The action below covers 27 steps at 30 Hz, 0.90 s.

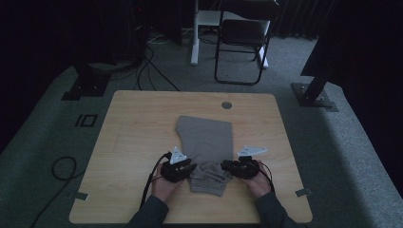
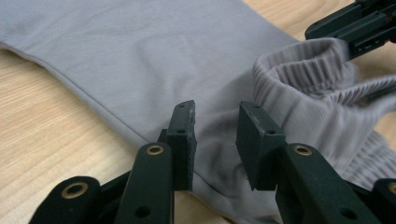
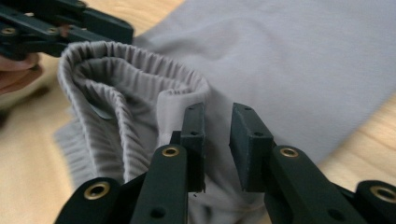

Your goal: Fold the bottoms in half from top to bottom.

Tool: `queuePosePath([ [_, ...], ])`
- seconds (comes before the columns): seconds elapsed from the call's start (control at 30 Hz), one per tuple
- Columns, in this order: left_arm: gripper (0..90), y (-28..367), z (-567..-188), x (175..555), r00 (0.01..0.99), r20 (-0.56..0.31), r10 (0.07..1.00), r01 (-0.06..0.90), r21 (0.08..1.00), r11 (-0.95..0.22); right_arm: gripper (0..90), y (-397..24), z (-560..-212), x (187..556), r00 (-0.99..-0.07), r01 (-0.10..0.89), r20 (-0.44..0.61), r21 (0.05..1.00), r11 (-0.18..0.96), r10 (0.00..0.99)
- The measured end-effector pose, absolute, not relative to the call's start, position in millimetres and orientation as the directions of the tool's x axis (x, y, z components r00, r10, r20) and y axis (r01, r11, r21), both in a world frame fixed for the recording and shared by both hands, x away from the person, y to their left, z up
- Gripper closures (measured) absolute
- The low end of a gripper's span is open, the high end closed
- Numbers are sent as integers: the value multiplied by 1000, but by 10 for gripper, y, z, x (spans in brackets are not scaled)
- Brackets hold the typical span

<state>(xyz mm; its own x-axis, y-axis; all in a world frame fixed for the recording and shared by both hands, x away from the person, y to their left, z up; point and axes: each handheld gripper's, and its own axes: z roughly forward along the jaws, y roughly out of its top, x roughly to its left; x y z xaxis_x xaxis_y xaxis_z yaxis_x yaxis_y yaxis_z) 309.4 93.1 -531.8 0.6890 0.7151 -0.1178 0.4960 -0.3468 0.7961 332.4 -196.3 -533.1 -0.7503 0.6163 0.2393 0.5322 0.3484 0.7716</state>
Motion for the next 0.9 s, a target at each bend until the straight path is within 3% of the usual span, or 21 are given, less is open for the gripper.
queuePosePath([
  [0.4, 676, 926, -5376, 2962, 737, -130, 663, 483, 788, -382, 717, -1849, -5315, 3285, -766, 511, 203, 768, 385, 610],
  [0.57, 660, 984, -5340, 3020, 703, -147, 696, 502, 796, -338, 701, -1821, -5254, 3187, -813, 466, 212, 795, 388, 542],
  [0.67, 660, 941, -5341, 3074, 690, -156, 707, 516, 791, -329, 684, -1821, -5240, 3191, -802, 476, 219, 796, 374, 556],
  [0.9, 661, 795, -5415, 2966, 739, -112, 665, 494, 761, -421, 649, -1745, -5306, 3110, -810, 489, 234, 776, 398, 538],
])
